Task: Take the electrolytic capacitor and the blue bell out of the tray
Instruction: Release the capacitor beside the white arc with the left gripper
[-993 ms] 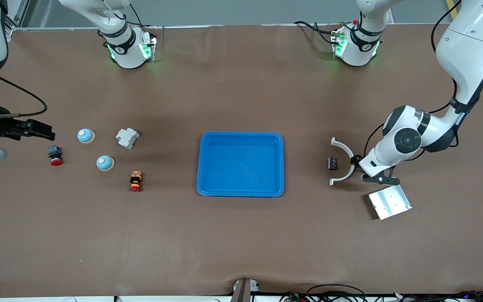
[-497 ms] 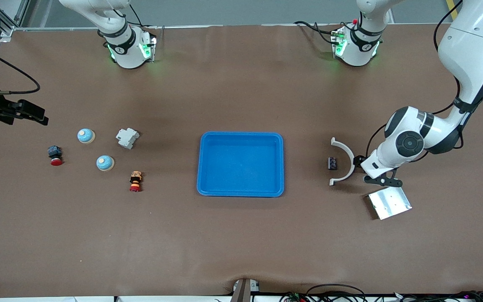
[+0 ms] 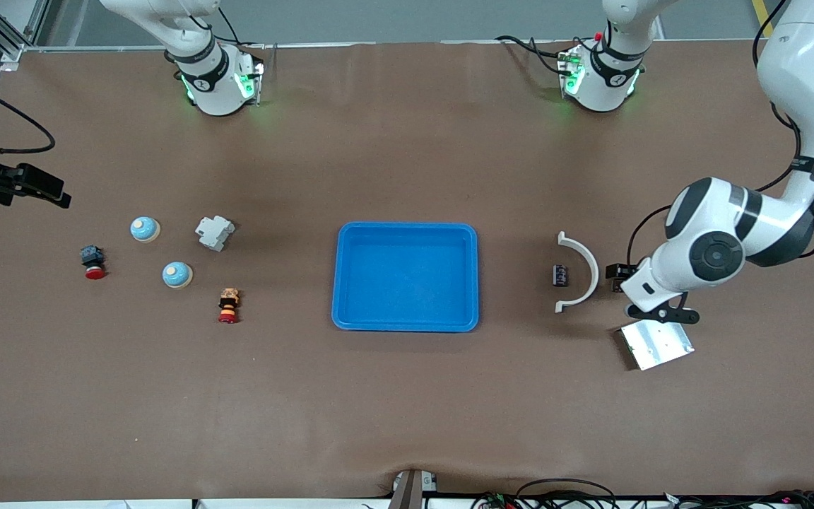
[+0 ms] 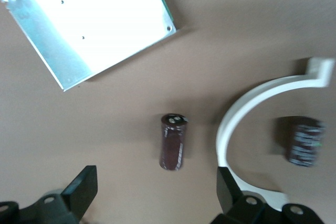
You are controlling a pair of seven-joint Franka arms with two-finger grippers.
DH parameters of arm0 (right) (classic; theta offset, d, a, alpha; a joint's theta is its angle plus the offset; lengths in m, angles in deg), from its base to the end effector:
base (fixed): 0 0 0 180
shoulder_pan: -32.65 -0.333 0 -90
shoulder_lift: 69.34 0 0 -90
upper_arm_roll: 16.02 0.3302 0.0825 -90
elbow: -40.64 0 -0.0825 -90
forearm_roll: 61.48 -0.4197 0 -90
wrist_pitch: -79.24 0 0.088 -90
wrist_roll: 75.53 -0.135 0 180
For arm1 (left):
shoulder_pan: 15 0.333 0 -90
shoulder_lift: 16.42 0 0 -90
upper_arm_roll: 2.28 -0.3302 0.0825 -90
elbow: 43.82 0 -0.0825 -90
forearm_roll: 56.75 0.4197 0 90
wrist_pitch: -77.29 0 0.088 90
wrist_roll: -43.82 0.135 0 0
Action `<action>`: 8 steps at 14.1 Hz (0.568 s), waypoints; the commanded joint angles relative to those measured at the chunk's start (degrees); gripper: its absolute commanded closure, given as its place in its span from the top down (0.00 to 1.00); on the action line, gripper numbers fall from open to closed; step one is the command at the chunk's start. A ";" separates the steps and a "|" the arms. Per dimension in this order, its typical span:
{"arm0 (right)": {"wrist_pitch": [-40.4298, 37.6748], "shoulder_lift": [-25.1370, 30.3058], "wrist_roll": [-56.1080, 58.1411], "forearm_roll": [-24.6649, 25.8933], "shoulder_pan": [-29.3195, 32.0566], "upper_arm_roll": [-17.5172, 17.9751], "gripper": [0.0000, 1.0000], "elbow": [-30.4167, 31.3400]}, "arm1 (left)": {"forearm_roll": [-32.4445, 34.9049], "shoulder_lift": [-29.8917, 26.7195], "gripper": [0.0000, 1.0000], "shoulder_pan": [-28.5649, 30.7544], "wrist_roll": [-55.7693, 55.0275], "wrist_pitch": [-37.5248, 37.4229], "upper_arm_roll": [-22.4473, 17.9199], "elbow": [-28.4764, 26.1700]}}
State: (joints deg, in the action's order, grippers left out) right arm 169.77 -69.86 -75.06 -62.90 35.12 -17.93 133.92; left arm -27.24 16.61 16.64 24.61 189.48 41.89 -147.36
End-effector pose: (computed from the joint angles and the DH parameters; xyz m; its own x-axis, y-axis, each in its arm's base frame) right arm 0.5884 -0.0417 0.5772 0.9960 -0.0683 -0.0568 -0.0698 -0.9972 -0.0249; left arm 0.6439 -0.0726 0.2441 0.9746 -0.0925 -0.2042 -0.1145 -0.9885 -0.0985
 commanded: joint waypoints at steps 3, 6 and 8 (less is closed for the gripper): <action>1.49 2.01 -0.65 -1.39 0.78 0.59 1.00 1.46 | -8.75 -5.16 1.00 1.06 0.48 -4.69 1.01 4.74; 2.72 2.01 -0.56 -1.39 0.70 0.59 1.00 1.55 | -12.80 -8.58 1.00 2.46 0.92 -10.84 1.09 9.05; 3.69 1.92 -0.48 -1.39 0.70 0.59 1.00 1.64 | -15.70 -11.04 1.00 3.60 1.01 -13.05 1.01 11.16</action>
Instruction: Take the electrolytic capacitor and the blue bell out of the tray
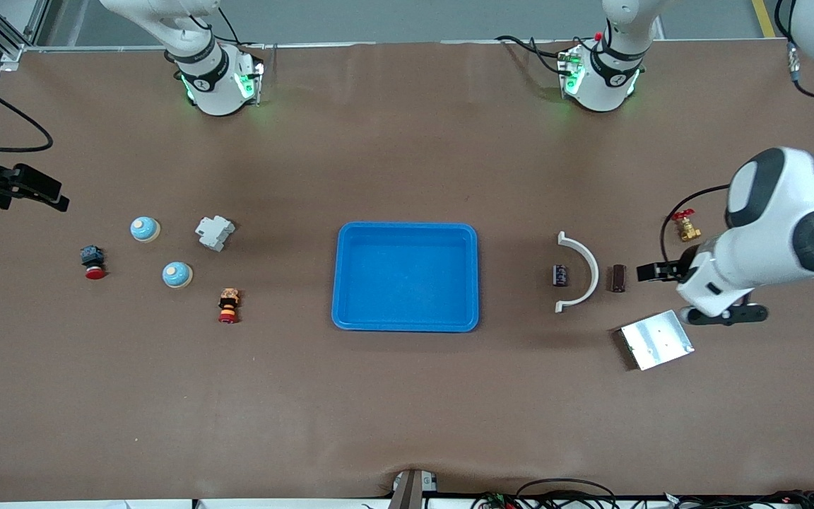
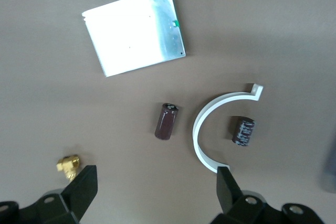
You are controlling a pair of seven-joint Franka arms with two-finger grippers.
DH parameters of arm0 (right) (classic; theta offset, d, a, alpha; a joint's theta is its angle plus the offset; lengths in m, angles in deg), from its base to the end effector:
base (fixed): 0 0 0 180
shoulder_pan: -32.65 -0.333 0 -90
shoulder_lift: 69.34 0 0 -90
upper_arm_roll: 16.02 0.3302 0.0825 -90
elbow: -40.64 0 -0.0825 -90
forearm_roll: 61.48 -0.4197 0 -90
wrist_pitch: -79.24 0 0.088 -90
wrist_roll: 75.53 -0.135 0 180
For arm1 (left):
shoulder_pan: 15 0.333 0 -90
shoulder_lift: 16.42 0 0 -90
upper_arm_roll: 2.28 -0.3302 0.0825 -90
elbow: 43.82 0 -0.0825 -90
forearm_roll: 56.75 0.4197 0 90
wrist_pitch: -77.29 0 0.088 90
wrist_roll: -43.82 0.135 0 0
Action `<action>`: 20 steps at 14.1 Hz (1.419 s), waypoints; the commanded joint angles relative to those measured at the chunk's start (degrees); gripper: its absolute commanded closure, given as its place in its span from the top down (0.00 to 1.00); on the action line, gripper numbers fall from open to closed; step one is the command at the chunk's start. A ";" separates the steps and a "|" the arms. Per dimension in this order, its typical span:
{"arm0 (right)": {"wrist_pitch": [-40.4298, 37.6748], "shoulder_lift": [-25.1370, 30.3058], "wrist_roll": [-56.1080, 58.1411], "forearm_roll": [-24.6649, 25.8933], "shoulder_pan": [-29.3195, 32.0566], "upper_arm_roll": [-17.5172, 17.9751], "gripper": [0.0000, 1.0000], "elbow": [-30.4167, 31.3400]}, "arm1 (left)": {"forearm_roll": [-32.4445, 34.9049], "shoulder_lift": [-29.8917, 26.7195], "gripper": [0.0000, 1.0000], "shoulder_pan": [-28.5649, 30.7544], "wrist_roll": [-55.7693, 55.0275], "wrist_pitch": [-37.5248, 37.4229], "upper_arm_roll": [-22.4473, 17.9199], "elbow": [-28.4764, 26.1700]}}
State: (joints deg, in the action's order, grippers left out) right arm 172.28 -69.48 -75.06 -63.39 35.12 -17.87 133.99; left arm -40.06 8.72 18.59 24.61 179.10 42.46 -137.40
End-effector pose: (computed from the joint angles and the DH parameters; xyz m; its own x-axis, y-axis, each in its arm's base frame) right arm 0.5928 -0.0404 0.5842 0.9976 -0.0689 -0.0076 -0.0691 -0.9971 -0.0333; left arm 0.6674 -0.0470 0.3827 0.9837 0.0804 -0.1609 0.0779 -0.9967 -0.0218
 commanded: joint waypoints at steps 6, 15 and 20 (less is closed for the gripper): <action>2.14 1.46 -0.47 -0.90 0.43 0.63 1.00 1.74 | -9.47 -9.66 1.00 4.29 0.92 -6.89 0.44 3.30; 4.34 1.54 -0.65 -0.81 -0.44 0.98 1.00 3.32 | -10.10 -10.54 1.00 4.38 0.92 -15.42 0.53 12.28; 3.82 2.25 -0.56 -0.55 -0.62 0.98 1.00 3.33 | -10.89 -11.69 1.00 4.38 1.10 -15.42 0.62 12.54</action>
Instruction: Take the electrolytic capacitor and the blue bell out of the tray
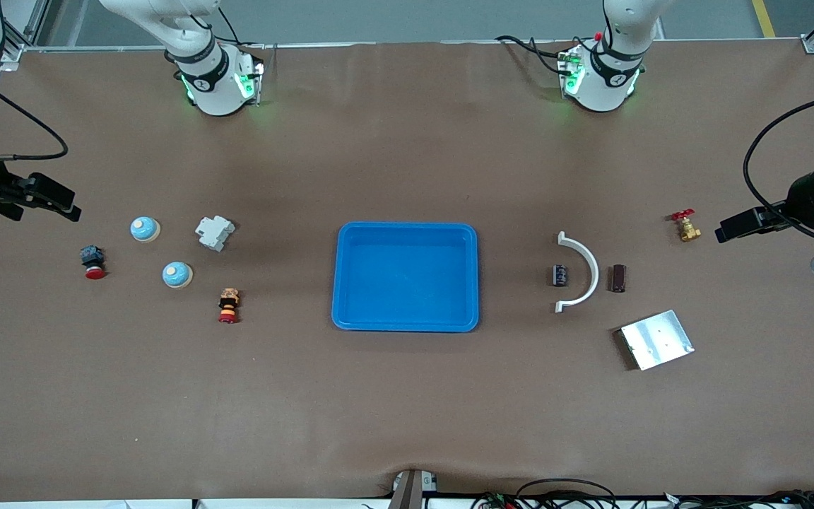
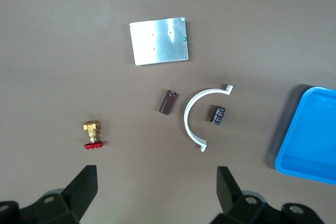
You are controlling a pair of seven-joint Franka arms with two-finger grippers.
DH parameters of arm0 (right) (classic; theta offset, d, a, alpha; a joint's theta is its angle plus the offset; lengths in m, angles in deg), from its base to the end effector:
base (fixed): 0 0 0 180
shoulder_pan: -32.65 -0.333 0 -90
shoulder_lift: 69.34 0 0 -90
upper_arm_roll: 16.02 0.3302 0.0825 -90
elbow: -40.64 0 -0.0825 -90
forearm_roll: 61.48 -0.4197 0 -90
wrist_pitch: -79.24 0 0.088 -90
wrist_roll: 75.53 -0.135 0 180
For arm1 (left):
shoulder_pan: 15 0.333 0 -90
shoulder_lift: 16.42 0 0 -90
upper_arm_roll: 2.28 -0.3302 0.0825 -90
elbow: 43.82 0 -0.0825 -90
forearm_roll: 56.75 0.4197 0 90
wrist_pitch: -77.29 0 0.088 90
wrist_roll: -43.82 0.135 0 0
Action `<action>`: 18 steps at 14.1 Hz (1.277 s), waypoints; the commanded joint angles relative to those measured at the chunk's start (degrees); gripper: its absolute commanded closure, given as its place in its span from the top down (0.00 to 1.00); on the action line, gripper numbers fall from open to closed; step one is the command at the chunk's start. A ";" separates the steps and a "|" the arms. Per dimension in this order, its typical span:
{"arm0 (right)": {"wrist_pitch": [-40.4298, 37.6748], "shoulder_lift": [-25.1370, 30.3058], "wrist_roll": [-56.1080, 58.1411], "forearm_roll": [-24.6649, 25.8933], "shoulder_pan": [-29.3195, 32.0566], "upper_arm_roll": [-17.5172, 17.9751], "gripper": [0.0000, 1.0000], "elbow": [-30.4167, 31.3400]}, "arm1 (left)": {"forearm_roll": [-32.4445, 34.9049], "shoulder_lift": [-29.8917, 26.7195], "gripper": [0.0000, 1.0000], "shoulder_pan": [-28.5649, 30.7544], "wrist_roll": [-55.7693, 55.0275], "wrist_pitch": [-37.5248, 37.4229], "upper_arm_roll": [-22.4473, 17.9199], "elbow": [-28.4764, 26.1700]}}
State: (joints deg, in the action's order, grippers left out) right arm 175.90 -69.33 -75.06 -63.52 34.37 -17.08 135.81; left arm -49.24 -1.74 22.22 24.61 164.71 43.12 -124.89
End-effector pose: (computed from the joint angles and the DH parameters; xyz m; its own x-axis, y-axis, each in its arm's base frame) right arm 0.5989 -0.0247 0.5751 0.9987 -0.0444 0.0264 -0.0435 -0.9984 -0.0352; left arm 0.6434 -0.0197 0.5674 0.9761 0.2008 -0.0832 0.2034 -0.9788 0.0244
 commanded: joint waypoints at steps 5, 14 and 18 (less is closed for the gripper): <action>0.36 2.10 -0.65 -0.42 0.12 0.09 1.00 1.59 | -1.36 -1.58 1.00 0.58 2.33 -0.95 -0.22 0.56; 0.98 2.10 -0.65 -0.42 0.12 0.18 1.00 2.47 | -2.67 -1.58 1.00 -14.15 2.24 -1.12 -16.88 2.22; 2.56 2.27 -0.65 -0.42 0.04 0.18 1.00 4.05 | -4.87 -1.58 1.00 -26.55 3.37 -3.14 -30.69 3.55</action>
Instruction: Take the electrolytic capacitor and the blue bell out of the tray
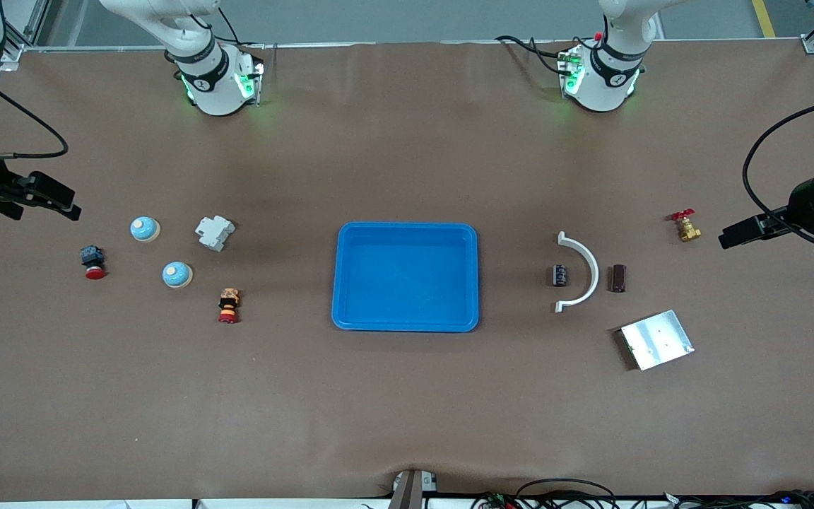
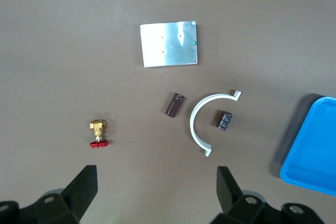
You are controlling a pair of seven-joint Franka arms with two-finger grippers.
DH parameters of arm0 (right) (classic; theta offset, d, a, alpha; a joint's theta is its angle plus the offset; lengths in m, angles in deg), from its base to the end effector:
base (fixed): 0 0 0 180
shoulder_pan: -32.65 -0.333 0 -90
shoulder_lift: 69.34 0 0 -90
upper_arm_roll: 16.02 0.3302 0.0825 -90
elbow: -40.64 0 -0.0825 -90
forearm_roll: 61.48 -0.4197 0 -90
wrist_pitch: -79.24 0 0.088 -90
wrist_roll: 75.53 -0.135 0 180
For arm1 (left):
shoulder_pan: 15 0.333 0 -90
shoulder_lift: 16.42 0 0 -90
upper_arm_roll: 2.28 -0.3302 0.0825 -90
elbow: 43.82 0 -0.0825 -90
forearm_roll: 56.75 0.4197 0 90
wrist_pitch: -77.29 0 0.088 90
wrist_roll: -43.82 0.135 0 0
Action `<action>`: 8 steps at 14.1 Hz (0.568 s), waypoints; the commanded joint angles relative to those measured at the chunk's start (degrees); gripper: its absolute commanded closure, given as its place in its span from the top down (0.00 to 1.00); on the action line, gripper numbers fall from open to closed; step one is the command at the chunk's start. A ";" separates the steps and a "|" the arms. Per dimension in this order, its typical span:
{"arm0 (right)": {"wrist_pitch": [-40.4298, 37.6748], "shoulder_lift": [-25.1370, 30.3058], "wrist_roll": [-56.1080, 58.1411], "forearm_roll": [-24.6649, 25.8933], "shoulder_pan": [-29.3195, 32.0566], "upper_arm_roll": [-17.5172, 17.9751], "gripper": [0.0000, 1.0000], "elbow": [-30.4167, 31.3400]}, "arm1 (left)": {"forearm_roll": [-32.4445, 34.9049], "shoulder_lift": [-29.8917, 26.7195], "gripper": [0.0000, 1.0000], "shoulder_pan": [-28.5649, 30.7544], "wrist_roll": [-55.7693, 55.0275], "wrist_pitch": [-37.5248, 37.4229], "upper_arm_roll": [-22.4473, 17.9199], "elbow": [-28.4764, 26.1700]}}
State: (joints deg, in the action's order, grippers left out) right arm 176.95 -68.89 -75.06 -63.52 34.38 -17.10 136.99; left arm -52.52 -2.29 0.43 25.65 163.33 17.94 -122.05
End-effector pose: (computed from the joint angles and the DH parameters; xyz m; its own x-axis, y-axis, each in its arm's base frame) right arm 0.5976 -0.0250 0.5707 0.9985 -0.0456 0.0318 -0.0445 -0.9984 -0.0353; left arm 0.6531 -0.0183 0.5626 0.9666 0.2384 -0.0940 0.2376 -0.9712 -0.0196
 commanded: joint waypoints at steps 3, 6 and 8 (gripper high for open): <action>2.74 2.63 -0.65 -0.42 0.03 0.21 1.00 4.80 | -3.61 -1.21 1.00 -12.23 8.21 -1.76 -15.52 0.71; 4.68 3.86 -0.65 -0.42 0.21 0.21 1.00 7.36 | -6.51 -2.69 1.00 -17.08 12.01 -0.62 -23.54 0.10; 4.50 4.12 -0.56 -0.42 0.29 0.12 1.00 7.36 | -6.16 -4.28 1.00 -17.45 12.10 1.49 -23.73 -1.74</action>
State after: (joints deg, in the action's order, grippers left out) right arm 180.67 -67.41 -75.06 -63.52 34.39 -17.13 141.96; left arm -57.85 -3.79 -15.69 36.96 163.49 -4.60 -121.60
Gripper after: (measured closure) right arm 0.000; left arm 0.000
